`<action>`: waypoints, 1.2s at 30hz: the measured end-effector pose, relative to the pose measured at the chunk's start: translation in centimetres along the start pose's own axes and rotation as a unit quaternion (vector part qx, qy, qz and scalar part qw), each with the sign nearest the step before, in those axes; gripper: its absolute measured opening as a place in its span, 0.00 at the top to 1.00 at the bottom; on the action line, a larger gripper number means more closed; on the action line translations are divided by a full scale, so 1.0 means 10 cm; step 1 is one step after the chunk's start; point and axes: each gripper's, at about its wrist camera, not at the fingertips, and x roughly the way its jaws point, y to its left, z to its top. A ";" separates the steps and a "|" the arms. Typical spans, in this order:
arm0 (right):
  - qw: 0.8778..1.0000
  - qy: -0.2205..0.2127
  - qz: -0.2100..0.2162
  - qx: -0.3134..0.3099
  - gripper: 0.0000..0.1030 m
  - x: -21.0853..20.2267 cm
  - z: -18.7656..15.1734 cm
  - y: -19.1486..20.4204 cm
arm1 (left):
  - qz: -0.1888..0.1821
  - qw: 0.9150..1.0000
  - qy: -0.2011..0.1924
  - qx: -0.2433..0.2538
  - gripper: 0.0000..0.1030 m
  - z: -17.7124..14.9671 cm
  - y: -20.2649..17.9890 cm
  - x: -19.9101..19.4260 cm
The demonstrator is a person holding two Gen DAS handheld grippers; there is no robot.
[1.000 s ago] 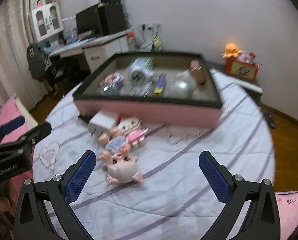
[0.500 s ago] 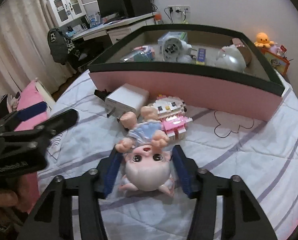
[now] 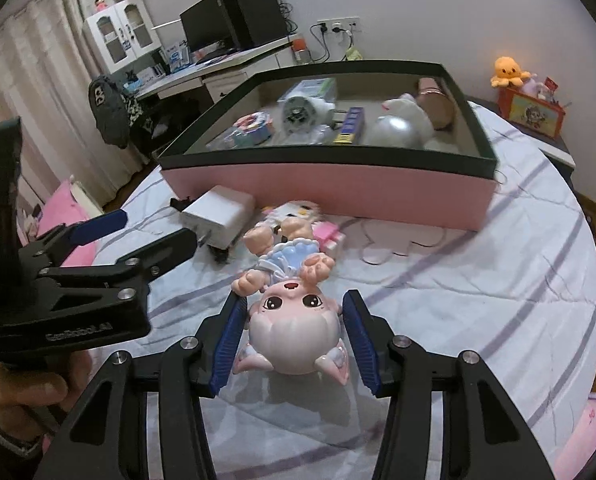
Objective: Organize rigid objects
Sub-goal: 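Grasp the pig-faced doll with the right tool while the left tool grasps the white charger, then carry the doll and charger into the pink box and open both tools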
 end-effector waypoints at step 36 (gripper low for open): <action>0.999 -0.052 -0.003 0.001 0.50 -0.37 0.25 0.06 | -0.061 0.997 -0.042 -0.007 0.61 0.17 0.23 -0.40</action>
